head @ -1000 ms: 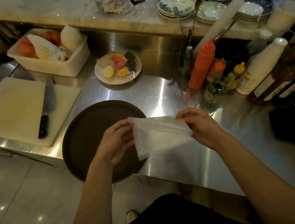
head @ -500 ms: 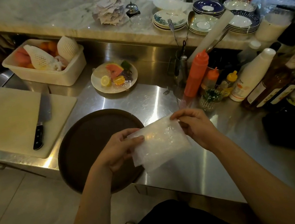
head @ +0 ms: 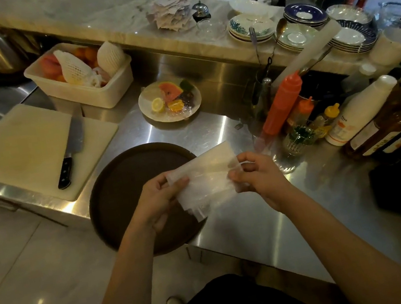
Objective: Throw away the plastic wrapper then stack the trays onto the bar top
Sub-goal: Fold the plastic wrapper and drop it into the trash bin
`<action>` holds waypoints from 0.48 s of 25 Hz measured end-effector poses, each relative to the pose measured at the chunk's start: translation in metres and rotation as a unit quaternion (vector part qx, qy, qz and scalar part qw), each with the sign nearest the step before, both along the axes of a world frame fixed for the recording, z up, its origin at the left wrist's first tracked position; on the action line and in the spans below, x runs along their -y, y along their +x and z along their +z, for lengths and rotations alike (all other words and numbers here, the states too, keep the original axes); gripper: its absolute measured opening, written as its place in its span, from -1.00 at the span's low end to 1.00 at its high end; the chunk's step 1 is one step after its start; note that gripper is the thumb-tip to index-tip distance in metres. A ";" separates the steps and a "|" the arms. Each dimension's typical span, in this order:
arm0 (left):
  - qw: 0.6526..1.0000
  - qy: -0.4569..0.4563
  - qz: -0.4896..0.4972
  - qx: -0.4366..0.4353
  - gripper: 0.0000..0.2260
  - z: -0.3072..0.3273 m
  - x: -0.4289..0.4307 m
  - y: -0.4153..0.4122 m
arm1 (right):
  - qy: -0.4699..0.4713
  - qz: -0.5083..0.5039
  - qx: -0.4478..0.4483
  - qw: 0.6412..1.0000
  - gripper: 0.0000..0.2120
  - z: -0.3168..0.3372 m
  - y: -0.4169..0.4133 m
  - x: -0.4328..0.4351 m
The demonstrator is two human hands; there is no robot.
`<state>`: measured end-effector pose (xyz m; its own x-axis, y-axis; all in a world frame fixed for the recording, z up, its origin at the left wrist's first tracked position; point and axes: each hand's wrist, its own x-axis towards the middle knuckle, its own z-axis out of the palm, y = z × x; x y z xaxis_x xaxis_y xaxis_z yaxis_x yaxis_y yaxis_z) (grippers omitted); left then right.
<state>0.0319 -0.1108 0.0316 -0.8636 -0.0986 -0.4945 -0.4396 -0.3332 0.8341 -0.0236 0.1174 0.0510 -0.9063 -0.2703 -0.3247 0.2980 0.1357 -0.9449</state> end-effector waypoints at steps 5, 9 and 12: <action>0.999 0.012 -0.038 0.005 -0.64 -0.006 0.039 0.035 | 0.005 0.030 -0.007 1.000 -0.85 0.004 -0.001 0.045; 0.998 -0.027 0.057 -0.017 -0.70 -0.007 0.077 0.069 | 0.032 0.105 -0.017 0.994 -0.80 0.004 0.011 0.097; 0.991 -0.048 0.125 -0.014 -0.69 -0.010 0.112 0.099 | 0.031 0.200 -0.013 0.979 -0.77 0.004 0.025 0.135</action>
